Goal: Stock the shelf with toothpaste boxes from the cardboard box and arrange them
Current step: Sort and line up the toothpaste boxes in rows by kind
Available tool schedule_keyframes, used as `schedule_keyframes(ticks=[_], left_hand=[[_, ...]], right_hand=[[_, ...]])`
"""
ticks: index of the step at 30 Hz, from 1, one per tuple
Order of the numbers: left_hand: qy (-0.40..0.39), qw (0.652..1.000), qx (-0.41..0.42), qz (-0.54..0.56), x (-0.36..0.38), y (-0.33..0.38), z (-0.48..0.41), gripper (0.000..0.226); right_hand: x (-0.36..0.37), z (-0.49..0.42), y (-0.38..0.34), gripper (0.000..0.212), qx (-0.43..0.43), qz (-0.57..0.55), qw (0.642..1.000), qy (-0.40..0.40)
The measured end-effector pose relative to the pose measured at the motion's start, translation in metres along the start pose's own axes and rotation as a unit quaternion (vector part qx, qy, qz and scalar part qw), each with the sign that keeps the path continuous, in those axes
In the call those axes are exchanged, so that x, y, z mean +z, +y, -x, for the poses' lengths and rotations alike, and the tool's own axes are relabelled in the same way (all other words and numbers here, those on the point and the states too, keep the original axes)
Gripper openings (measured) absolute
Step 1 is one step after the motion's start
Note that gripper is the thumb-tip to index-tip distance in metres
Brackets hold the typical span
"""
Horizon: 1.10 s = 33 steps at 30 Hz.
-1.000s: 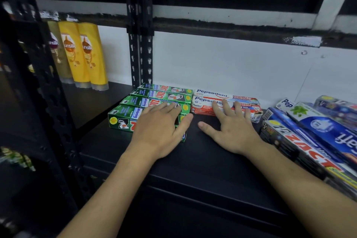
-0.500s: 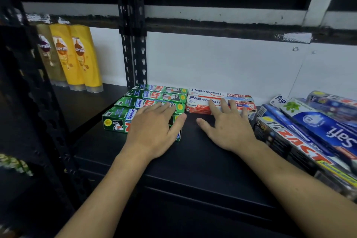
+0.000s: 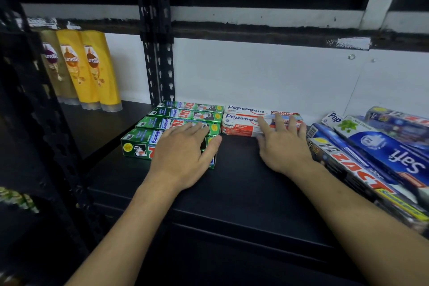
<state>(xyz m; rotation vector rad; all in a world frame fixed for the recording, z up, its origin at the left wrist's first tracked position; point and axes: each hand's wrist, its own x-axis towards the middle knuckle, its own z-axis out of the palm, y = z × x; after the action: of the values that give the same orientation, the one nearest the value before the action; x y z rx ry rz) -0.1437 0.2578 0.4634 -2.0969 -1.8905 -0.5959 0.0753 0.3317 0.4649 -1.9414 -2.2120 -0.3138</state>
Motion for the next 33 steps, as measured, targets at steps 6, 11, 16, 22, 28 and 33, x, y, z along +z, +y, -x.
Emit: schedule_keyframes(ticks=[6, 11, 16, 22, 28, 33], left_hand=[[0.004, 1.000, 0.000, 0.000, 0.0017, -0.0006, -0.0012, 0.082], [0.008, 1.000, 0.001, 0.005, 0.0022, -0.0008, -0.0016, 0.084], [0.007, 1.000, 0.001, 0.006, 0.0008, -0.0004, -0.0011, 0.085], [0.007, 1.000, 0.001, 0.007, 0.0011, -0.0002, -0.0011, 0.087], [0.005, 1.000, -0.001, 0.004, 0.0013, -0.0006, -0.0016, 0.087], [0.008, 1.000, 0.002, 0.006, 0.0008, -0.0005, -0.0009, 0.087]], right_hand=[[-0.0026, -0.0068, 0.0024, 0.067, 0.015, 0.007, 1.000, 0.004], [0.0004, -0.0097, 0.0077, 0.064, 0.010, 0.007, 0.999, 0.042], [-0.0015, -0.0080, 0.0090, 0.062, 0.005, 0.009, 0.998, 0.059], [-0.0010, -0.0082, 0.0093, 0.052, 0.007, -0.015, 0.997, 0.071], [-0.0007, -0.0091, 0.0052, 0.050, 0.022, -0.043, 0.996, 0.070], [0.0018, -0.0109, 0.0046, 0.051, 0.032, -0.044, 0.998, 0.042]])
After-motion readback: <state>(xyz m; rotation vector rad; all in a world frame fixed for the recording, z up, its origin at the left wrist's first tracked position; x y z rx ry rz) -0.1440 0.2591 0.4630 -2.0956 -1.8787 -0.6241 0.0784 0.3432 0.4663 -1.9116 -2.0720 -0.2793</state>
